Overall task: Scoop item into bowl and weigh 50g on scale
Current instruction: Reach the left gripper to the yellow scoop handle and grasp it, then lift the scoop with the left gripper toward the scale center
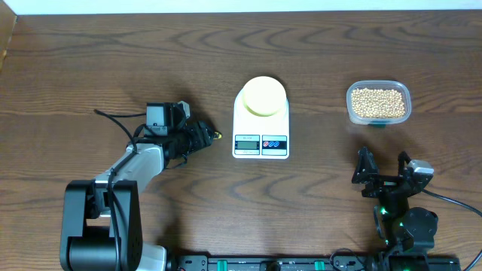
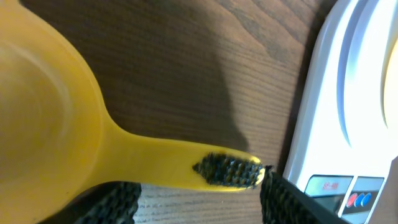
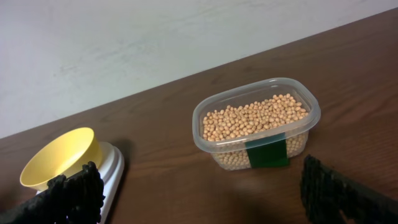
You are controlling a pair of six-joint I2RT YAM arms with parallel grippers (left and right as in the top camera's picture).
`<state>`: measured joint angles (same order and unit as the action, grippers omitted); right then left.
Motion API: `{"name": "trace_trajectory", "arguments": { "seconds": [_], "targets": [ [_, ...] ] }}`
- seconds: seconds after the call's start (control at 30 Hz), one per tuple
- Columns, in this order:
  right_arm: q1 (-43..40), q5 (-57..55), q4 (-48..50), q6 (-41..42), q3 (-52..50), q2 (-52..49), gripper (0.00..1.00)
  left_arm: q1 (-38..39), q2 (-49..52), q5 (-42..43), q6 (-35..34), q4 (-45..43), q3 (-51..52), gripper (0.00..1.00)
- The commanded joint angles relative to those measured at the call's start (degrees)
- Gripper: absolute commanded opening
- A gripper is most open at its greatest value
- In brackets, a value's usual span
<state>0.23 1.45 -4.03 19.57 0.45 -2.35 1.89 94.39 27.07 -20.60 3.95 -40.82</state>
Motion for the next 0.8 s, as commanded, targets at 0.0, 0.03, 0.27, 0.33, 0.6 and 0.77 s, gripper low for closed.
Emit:
{"name": "trace_trajectory", "arguments": {
  "seconds": [0.0,0.03,0.27,0.33,0.6,0.77],
  "targets": [
    [0.57,-0.46,-0.24,0.55,-0.13,0.17,0.99,-3.19,4.09,-5.68,2.89,2.91,3.15,0.67],
    [0.57,-0.46,-0.24,0.57,-0.13,0.17,0.99,-4.63,4.09,-5.68,3.28,3.3,3.15,0.67],
    [0.57,-0.46,-0.24,0.57,-0.13,0.17,0.99,-12.7,4.07,3.54,8.17,4.33,3.15,0.76],
    [0.57,-0.46,-0.24,0.57,-0.13,0.17,0.99,-12.7,4.09,3.61,8.15,4.76,3.15,0.76],
    [0.57,-0.46,-0.24,0.55,-0.13,0.17,0.99,-12.7,4.09,3.34,11.02,7.5,3.15,0.59],
    [0.57,-0.46,-0.24,0.57,-0.13,0.17,0.99,-12.7,4.09,3.37,11.19,7.96,3.15,0.56]
  ]
}}
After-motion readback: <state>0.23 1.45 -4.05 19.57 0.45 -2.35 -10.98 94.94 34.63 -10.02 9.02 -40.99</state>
